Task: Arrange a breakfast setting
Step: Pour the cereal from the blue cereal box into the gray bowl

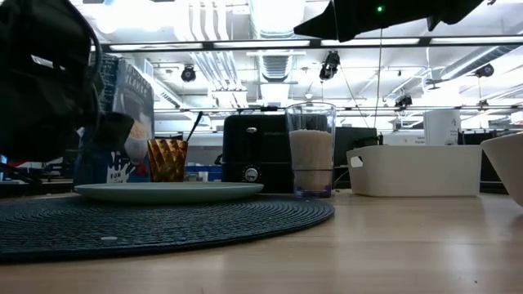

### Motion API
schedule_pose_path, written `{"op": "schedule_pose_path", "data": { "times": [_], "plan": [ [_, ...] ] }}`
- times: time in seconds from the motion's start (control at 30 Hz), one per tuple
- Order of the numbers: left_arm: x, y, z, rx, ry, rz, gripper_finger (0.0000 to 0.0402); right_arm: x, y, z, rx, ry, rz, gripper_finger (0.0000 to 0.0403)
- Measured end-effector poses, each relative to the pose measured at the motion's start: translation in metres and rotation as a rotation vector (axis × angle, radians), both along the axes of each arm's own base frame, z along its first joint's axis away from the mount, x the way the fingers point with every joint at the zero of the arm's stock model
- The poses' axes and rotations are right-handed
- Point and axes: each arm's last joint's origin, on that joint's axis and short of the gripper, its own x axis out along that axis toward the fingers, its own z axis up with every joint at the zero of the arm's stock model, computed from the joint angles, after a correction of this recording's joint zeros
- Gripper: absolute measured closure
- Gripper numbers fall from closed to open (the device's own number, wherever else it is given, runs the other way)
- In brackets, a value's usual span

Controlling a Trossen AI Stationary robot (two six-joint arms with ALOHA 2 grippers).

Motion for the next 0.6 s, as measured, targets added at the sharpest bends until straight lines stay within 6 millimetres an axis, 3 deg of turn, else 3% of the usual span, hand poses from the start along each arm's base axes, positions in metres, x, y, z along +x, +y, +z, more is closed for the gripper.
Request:
{"op": "schedule_pose_path", "data": {
  "times": [0.33, 0.6],
  "plan": [
    [0.002, 0.017, -0.01, 0.044, 0.04, 0.062, 0.0008, -0.001, -0.009, -0.003, 0.015, 0.007, -0.033, 0.0394],
    [-0.001, 0.026, -0.032, 0.077, -0.053, 0.044, 0.0023, -0.001, -0.009, -0.003, 0.019, 0.012, -0.032, 0.0394]
  ]
}}
